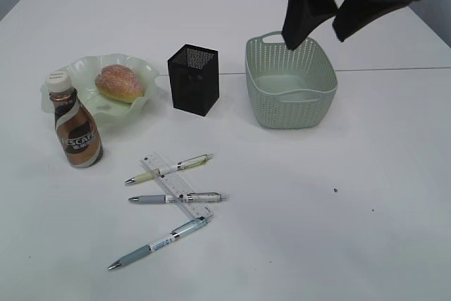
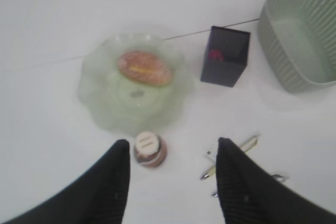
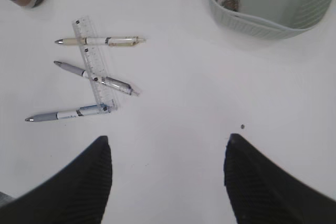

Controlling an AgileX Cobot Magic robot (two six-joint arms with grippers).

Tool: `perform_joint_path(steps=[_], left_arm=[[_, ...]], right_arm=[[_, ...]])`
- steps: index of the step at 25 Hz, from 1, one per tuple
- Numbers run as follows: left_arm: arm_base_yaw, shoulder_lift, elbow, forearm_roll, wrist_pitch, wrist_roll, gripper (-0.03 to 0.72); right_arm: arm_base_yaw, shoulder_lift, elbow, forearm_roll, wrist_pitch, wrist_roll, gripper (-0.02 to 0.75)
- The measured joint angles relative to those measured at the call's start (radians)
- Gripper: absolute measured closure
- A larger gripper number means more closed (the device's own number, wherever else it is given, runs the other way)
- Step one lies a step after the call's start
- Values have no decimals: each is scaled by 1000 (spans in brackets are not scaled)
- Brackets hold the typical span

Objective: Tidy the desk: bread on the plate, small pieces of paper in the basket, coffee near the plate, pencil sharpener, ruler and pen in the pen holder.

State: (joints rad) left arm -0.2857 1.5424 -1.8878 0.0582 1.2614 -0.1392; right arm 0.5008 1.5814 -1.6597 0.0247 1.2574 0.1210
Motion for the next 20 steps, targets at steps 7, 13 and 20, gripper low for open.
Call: perform_joint_path(steps=[7,13,20], left_arm=[[118,-253,328,-1,0,-12,300],[118,-461,632,-48,0,-12,300],[118,-633,853,-80,0,-12,301]], right_arm=[[57,99,0,18,-3,17,246],[75,185,0,38,-10,42,246],[81,299,-5,111,-13,47,246]])
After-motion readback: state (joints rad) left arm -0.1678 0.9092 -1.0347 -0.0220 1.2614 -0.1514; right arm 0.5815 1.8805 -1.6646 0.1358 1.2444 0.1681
